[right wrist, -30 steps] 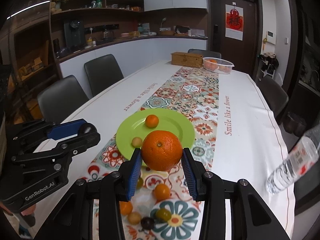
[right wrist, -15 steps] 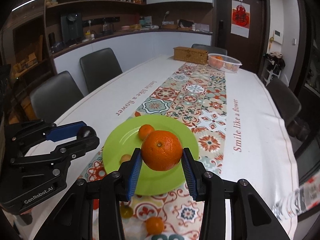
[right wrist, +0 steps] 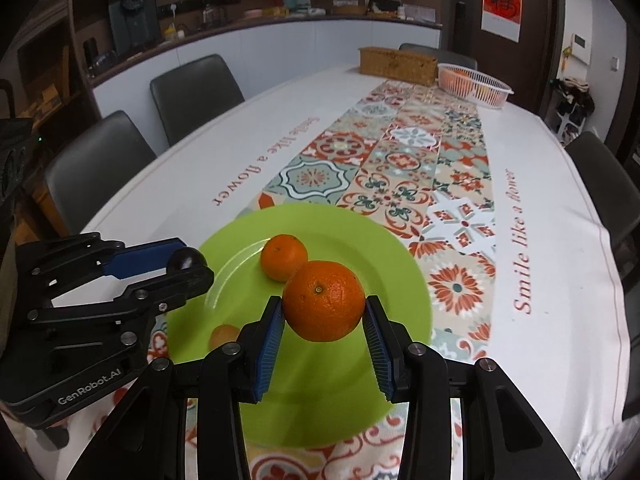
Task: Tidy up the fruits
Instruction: 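Carry the plum and orange over the green plate and release both, then withdraw both tools from the plate back toward the remaining fruits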
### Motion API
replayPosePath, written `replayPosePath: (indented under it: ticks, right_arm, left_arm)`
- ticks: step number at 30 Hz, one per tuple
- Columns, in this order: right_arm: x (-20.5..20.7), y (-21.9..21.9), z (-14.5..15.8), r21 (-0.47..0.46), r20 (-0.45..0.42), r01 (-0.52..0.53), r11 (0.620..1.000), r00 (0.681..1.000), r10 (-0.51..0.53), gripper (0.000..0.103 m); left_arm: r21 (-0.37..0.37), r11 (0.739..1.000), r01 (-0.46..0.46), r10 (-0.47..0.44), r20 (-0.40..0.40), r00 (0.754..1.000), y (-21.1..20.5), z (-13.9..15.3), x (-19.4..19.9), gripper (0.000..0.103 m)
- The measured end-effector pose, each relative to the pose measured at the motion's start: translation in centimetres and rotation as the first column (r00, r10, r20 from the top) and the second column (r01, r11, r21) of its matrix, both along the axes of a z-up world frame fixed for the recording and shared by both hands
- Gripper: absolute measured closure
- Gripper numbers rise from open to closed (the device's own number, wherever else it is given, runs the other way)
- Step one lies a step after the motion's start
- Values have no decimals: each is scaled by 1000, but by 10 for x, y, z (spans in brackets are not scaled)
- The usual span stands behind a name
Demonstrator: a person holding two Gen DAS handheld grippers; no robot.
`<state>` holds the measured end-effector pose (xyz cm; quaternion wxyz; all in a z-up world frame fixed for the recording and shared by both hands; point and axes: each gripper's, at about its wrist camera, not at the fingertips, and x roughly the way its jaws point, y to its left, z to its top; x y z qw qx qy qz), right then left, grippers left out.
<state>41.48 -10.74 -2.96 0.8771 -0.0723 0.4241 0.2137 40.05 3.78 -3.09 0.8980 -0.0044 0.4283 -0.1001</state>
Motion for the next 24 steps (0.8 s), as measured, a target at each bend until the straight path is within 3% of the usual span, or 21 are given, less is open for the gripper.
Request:
replayPosePath:
  ticks: [9, 13, 17, 24]
  right_arm:
    - [22, 1, -21, 11, -79, 22, 1000, 997, -21, 62]
    - [24, -2, -26, 13, -101, 38, 999, 994, -37, 61]
    - [20, -7, -20, 20, -86, 51, 999, 995, -49, 56]
    - [-6, -20, 4, 27, -30, 62, 998, 998, -61, 56]
  left_arm:
    - [9, 1000, -22, 23, -53, 998, 2, -20, 20, 74]
    - [12, 1000, -26, 26, -46, 999, 3, -17, 18, 65]
    - [31, 999, -31, 32, -31, 999, 3, -9, 10, 62]
    - [41, 998, -51, 50, 36, 998, 3, 18, -25, 55]
